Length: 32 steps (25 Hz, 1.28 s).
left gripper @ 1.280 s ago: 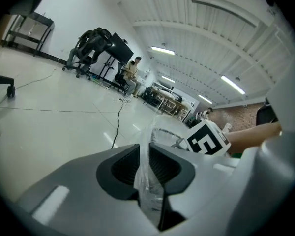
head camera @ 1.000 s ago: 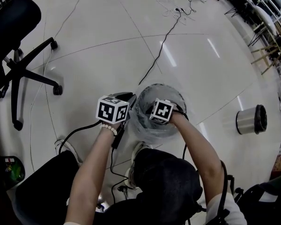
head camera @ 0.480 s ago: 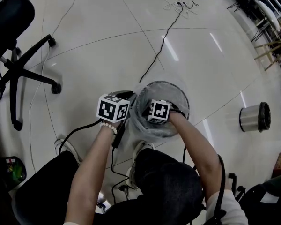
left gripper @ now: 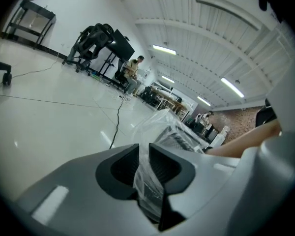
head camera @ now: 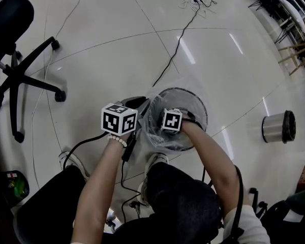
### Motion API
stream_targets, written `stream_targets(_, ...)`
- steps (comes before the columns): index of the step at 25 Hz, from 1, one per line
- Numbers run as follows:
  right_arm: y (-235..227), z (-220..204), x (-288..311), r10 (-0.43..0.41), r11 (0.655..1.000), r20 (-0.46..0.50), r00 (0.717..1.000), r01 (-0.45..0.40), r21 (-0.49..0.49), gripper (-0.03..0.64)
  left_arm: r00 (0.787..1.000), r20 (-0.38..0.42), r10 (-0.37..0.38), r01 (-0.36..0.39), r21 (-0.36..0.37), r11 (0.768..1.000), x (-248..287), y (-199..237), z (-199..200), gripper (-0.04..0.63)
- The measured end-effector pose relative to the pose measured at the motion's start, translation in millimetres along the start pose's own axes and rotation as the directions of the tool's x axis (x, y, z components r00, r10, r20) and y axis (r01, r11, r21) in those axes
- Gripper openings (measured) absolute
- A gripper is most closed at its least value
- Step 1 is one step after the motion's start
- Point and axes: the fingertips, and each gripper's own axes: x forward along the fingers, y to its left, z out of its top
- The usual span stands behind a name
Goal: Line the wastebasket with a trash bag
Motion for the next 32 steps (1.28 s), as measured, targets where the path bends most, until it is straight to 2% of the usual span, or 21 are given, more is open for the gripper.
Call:
stream_targets(2, 5.2, 2.2, 3.9, 0.024, 1.000, 0.006, 1.000, -0.024, 0.000, 0.000, 0.996, 0.081, -0.031, 0.033, -0.030, 0.999, -6.9, -4.5, 14.4, 0.077)
stream_targets(4, 10.5, 2.6, 7.0, 0.040, 0.999, 0.012, 0.999, -0.040, 0.001, 0.000, 0.992, 0.116, -0.041, 0.046, -0.043, 0.998, -10.9, -7.1, 22.3, 0.077)
stream_targets(7, 6.1, 8.0, 4.2, 0.043, 0.999, 0.044, 0.998, -0.043, -0.009, 0.000, 1.000, 0.022, 0.009, -0.009, -0.019, 1.000, -2.8, 4.7, 12.3, 0.077)
stream_targets(9, 6.7, 15.5, 4.1, 0.054, 0.999, 0.080, 0.995, -0.053, -0.014, 0.000, 1.000, -0.021, 0.022, -0.022, -0.037, 0.999, -0.6, 11.3, 0.2, 0.077)
stream_targets(18, -5.9, 15.2, 16.1, 0.068, 0.998, 0.086, 0.994, -0.067, -0.013, 0.000, 0.996, 0.060, -0.062, 0.067, -0.094, 0.993, 3.3, 2.5, 10.6, 0.077)
stream_targets(21, 4.9, 22.2, 23.2, 0.088, 0.996, 0.089, 0.992, -0.086, -0.020, 0.000, 0.998, 0.031, -0.047, 0.050, -0.098, 0.994, -3.4, 5.6, -0.1, 0.078)
stream_targets(24, 8.4, 4.8, 13.2, 0.085, 0.996, 0.019, 0.996, -0.085, 0.012, 0.002, 0.999, 0.029, -0.022, 0.024, -0.070, 0.997, -3.7, 4.4, 1.8, 0.078)
stream_targets(28, -1.9, 11.9, -24.3, 0.022, 0.999, 0.032, 0.999, -0.023, 0.027, 0.017, 0.999, 0.041, -0.005, 0.007, -0.050, 0.999, -3.4, 1.2, 12.5, 0.078)
stream_targets(30, 1.9, 18.8, -43.9, 0.006, 1.000, 0.043, 0.999, -0.006, 0.004, 0.019, 1.000, 0.022, 0.012, -0.011, -0.046, 0.999, -3.7, -0.3, 10.8, 0.078)
stream_targets(32, 3.2, 29.0, -67.3, -0.036, 0.999, 0.066, 0.997, 0.038, -0.032, 0.048, 0.999, 0.001, 0.032, -0.032, -0.034, 0.999, -2.8, -0.8, 8.1, 0.078)
